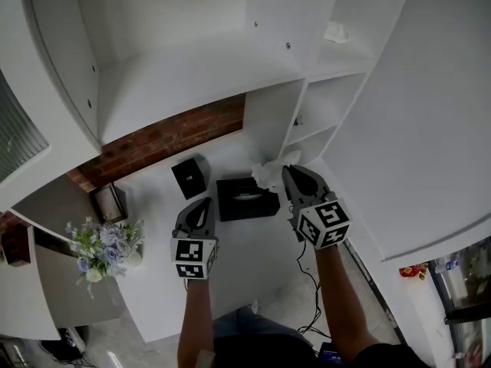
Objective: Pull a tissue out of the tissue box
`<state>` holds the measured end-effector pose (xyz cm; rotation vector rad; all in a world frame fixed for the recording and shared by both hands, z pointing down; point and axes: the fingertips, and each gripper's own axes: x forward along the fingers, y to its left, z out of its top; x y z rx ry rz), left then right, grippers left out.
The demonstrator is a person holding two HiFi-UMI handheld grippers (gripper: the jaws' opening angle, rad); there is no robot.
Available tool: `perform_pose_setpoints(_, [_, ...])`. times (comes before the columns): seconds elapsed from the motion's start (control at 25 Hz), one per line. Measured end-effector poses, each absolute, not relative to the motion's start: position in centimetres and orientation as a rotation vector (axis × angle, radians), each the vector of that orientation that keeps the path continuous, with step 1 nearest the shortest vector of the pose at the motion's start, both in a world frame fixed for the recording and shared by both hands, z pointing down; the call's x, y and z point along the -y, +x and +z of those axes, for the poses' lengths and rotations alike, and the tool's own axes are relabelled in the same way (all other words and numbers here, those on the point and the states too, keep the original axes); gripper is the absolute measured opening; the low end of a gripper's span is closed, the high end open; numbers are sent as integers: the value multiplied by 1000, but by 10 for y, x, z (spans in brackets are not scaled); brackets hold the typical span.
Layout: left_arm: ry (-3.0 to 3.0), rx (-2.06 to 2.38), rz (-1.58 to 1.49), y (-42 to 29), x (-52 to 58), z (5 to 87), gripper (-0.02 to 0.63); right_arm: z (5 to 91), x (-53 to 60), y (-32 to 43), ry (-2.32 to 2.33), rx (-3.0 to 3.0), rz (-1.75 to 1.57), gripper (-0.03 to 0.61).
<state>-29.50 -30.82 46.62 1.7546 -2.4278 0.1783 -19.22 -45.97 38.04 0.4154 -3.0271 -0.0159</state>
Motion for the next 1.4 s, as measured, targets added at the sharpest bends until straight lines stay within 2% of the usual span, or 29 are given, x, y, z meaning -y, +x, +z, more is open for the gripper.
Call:
perform_pose_setpoints(0.28, [1820, 2446, 164, -285, 316, 439, 9, 372, 474, -133, 729, 3135, 246, 0])
perform_pose_setpoints(0.68, [1898, 2445, 146, -266, 324, 419, 9, 408, 475, -74, 965, 3091, 380, 0])
perform_pose_setpoints(1.4, [1900, 2425, 171, -259, 325, 427, 9, 433, 471, -66, 986, 3033, 404, 0])
